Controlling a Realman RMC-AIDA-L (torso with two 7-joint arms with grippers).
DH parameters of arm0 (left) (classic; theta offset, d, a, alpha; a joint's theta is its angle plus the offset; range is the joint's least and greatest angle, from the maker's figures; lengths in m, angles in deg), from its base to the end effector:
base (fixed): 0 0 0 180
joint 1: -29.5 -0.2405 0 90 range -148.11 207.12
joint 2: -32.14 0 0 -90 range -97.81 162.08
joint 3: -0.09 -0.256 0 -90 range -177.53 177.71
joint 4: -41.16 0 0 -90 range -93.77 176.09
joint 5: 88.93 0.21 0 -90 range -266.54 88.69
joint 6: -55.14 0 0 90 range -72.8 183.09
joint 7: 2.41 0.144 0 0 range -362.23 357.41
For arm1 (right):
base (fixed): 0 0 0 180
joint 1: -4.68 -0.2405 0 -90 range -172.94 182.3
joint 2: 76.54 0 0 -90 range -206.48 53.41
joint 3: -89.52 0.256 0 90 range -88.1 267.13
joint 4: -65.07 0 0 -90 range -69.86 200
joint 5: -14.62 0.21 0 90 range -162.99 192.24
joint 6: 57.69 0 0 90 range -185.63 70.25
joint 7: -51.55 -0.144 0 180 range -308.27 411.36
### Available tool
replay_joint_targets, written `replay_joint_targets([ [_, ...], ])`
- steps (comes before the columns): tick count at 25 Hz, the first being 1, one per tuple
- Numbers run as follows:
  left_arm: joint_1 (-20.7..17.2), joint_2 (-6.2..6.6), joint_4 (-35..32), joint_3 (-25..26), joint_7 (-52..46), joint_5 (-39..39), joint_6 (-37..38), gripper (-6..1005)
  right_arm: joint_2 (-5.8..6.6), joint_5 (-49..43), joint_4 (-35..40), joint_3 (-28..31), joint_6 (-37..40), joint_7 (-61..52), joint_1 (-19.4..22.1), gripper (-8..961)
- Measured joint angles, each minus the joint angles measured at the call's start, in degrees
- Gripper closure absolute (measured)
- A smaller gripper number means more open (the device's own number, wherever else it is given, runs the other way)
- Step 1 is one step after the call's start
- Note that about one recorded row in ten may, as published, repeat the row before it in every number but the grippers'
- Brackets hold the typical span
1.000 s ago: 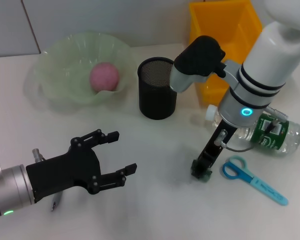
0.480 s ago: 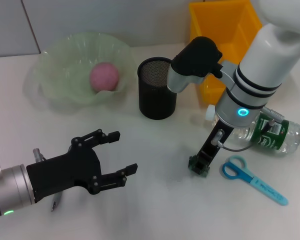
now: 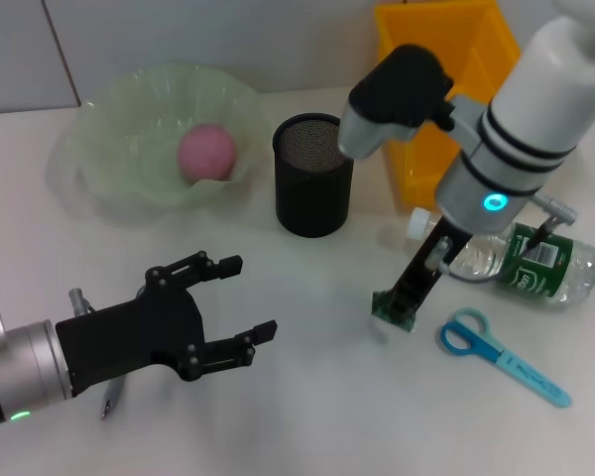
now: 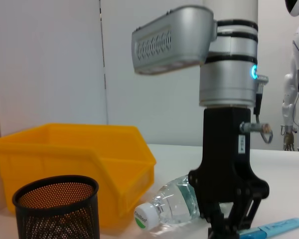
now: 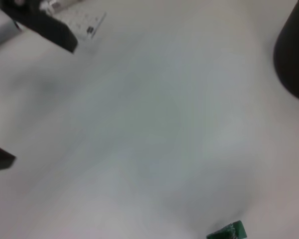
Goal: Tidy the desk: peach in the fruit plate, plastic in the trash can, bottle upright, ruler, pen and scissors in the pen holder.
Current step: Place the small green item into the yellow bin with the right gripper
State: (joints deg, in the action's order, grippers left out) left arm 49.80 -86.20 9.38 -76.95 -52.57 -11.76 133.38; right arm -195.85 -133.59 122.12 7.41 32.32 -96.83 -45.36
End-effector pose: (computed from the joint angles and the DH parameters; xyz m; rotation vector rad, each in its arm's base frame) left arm -0.2590 0.2873 -0.0575 -2.6910 -0.1757 -0.8002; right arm 0.1547 0.3700 -0.0434 -2.7050 0.9418 -0.7387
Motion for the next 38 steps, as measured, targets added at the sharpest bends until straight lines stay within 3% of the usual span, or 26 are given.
replay_joint_targets([
  [4,0.3,-0.06,0.0,-0.1,0.0,0.0,0.0,197,0.20,-2.4,7.4,3.6,4.0,-0.8,1.5,832],
  [6,0.6,-0.06,0.0,-0.2,0.0,0.0,0.0,198,0.29,-5.0,13.4,8.2,6.6,-0.9,2.2,832],
  [16,1.7,-0.20,0.3,-0.3,0.0,0.0,0.0,199,2.28,-12.9,19.1,19.3,7.0,-0.1,1.2,831],
  [25,1.8,-0.24,0.3,-0.4,0.1,0.0,0.0,201,2.05,-18.2,19.3,19.9,1.7,0.1,1.1,830],
  [33,1.8,-0.31,0.5,-0.4,0.3,-0.1,0.0,202,0.99,-19.0,18.3,18.4,-8.2,0.1,2.8,829],
  [38,1.7,-0.32,0.5,-0.4,0.4,-0.1,0.0,203,0.93,-19.0,15.2,17.9,-15.2,0.2,3.9,826],
])
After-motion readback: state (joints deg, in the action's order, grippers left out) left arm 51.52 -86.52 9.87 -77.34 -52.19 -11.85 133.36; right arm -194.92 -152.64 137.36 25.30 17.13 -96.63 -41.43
